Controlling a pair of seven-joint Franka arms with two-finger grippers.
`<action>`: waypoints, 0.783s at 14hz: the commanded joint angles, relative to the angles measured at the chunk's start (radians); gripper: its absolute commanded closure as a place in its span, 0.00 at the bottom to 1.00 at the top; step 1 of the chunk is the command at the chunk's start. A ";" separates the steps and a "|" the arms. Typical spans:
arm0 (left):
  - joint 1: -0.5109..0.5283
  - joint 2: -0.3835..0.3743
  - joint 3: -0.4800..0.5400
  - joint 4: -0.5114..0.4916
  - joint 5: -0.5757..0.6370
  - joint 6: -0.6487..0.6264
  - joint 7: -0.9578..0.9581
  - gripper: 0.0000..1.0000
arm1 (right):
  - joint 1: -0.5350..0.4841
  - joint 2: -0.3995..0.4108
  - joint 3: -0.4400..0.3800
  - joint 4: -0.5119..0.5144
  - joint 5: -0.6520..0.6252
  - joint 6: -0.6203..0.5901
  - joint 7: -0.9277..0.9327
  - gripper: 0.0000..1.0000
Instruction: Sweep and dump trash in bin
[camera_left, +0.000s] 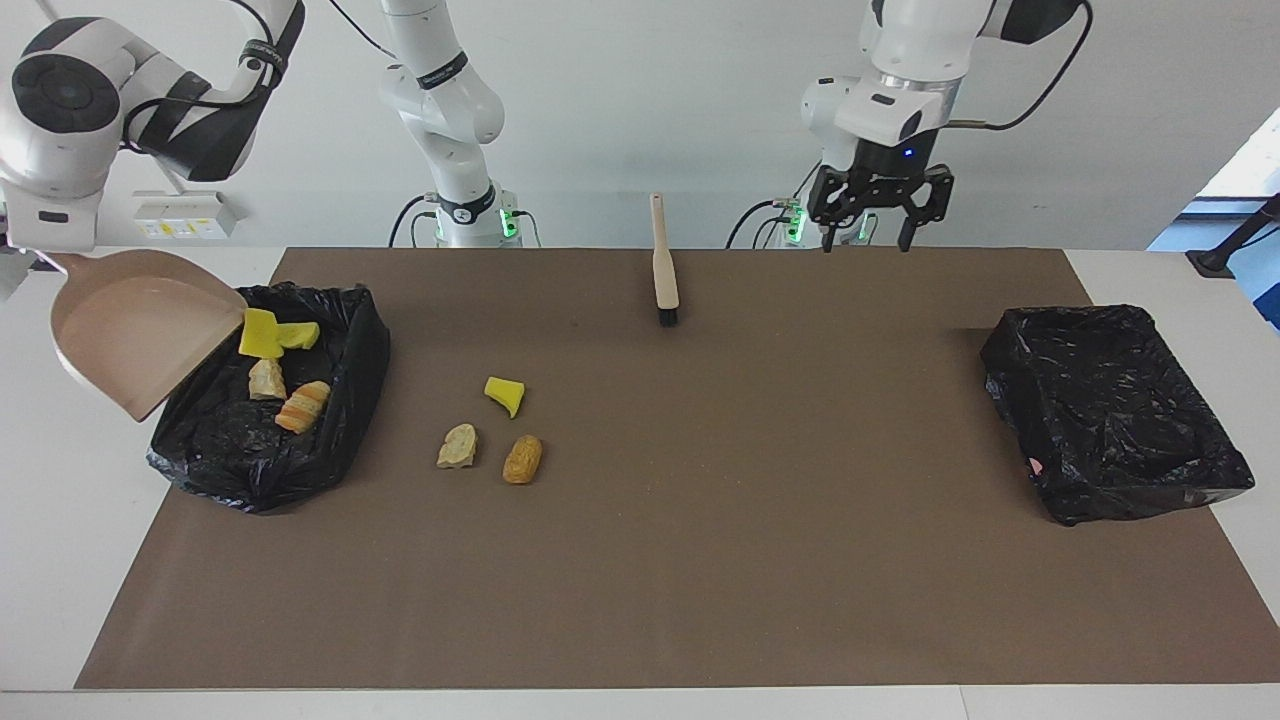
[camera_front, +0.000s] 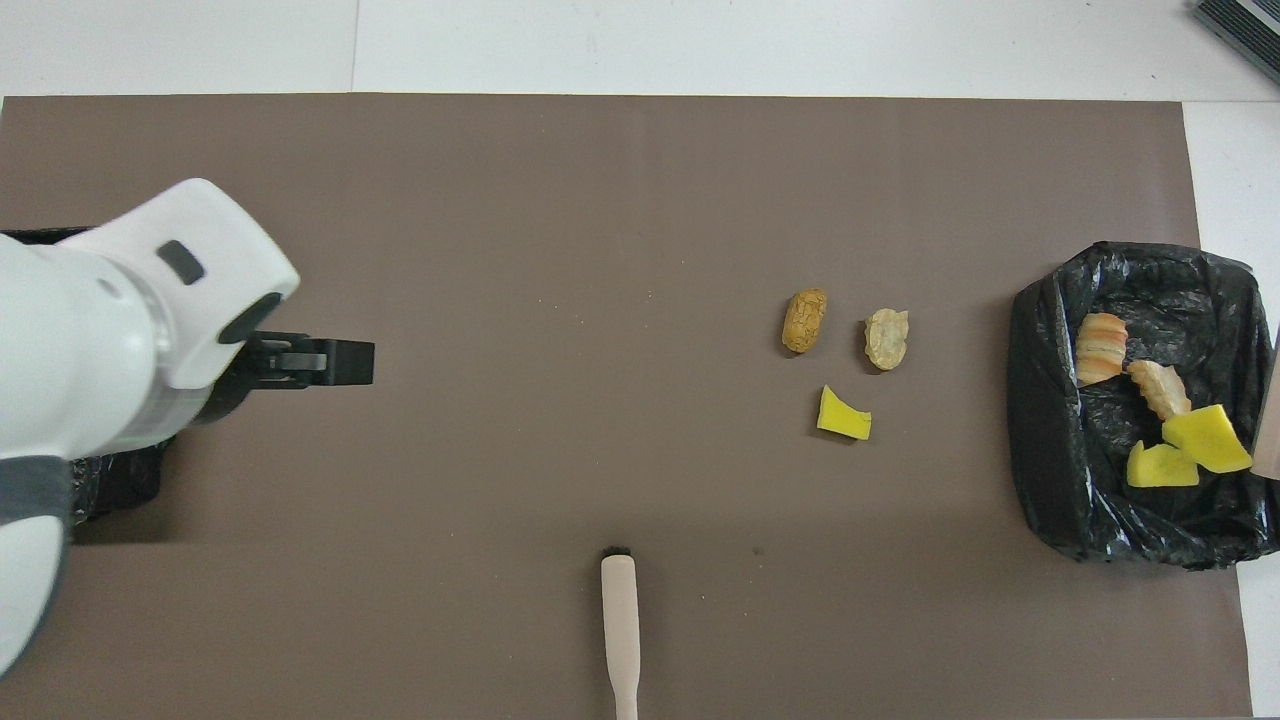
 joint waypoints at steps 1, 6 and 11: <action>0.078 0.075 -0.012 0.159 0.006 -0.129 0.112 0.00 | -0.004 -0.064 0.005 0.016 -0.002 -0.020 -0.075 1.00; 0.112 0.191 -0.009 0.325 0.003 -0.238 0.169 0.00 | -0.004 -0.111 0.014 0.048 0.229 -0.066 -0.071 1.00; 0.111 0.137 0.022 0.273 0.000 -0.238 0.185 0.00 | 0.068 -0.114 0.109 0.048 0.478 -0.172 0.228 1.00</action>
